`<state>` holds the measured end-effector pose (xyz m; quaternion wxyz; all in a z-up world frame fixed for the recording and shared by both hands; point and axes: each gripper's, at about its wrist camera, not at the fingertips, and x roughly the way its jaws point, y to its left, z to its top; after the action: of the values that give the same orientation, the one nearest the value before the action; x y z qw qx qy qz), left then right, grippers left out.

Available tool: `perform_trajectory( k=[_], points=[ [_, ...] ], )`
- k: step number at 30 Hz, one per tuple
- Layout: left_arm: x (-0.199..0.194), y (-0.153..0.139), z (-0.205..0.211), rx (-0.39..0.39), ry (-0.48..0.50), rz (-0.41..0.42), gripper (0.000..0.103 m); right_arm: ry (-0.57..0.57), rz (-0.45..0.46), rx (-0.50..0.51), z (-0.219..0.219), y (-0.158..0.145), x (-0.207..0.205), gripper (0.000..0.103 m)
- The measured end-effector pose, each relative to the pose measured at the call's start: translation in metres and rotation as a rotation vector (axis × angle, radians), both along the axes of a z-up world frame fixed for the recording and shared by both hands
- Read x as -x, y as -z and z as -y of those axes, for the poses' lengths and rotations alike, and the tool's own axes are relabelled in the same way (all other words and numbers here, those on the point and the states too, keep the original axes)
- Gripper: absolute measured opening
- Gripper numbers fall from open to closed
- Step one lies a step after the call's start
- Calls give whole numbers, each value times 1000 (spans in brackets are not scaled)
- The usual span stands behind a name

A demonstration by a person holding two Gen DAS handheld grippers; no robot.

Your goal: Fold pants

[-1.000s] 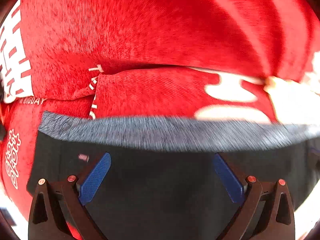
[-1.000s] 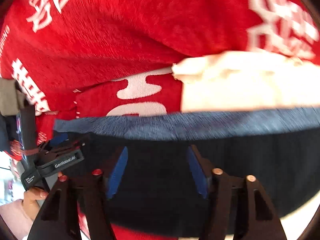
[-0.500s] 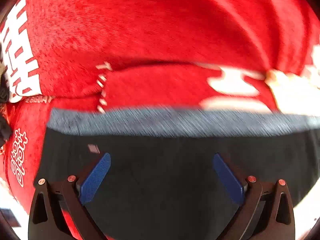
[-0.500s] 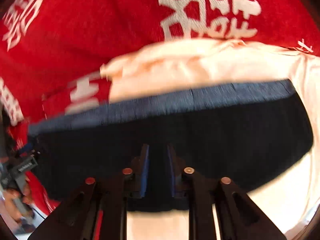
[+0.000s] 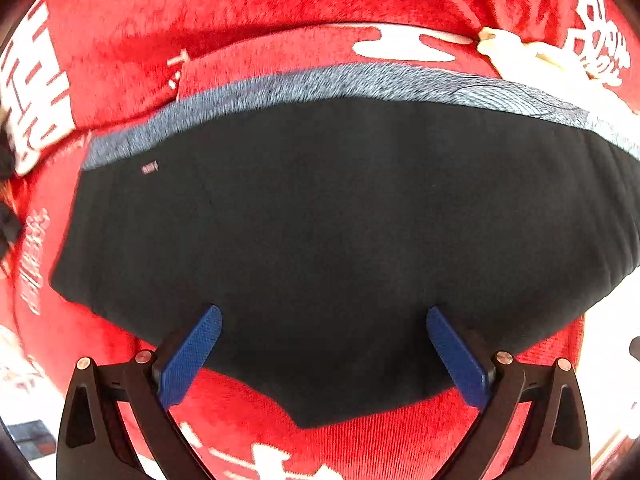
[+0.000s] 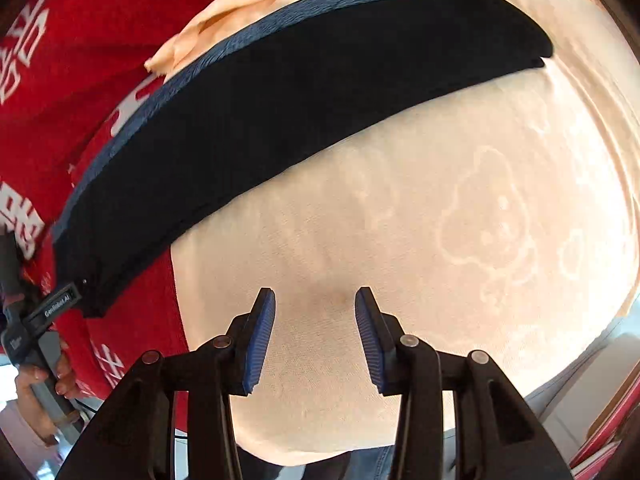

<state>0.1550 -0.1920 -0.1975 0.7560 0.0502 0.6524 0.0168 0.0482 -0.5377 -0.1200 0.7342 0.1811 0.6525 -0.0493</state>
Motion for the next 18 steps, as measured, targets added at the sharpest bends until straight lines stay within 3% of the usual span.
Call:
perform_trajectory(
  k=[6, 13, 14, 16, 18],
  points=[
    [-12, -26, 50, 75, 48, 51, 103, 155, 85, -51, 66, -15, -18, 49],
    [-29, -3, 124, 119, 44, 37, 103, 359, 174, -58, 159, -15, -57, 49],
    [-29, 8, 132, 112, 36, 5, 103, 384, 172, -69, 166, -10, -62, 42],
    [-26, 10, 132, 118, -9, 41, 103, 451, 166, -142, 187, -2, -67, 12],
    [-27, 10, 131, 112, -1, 40, 103, 477, 190, -175, 193, -9, -69, 10]
  ],
)
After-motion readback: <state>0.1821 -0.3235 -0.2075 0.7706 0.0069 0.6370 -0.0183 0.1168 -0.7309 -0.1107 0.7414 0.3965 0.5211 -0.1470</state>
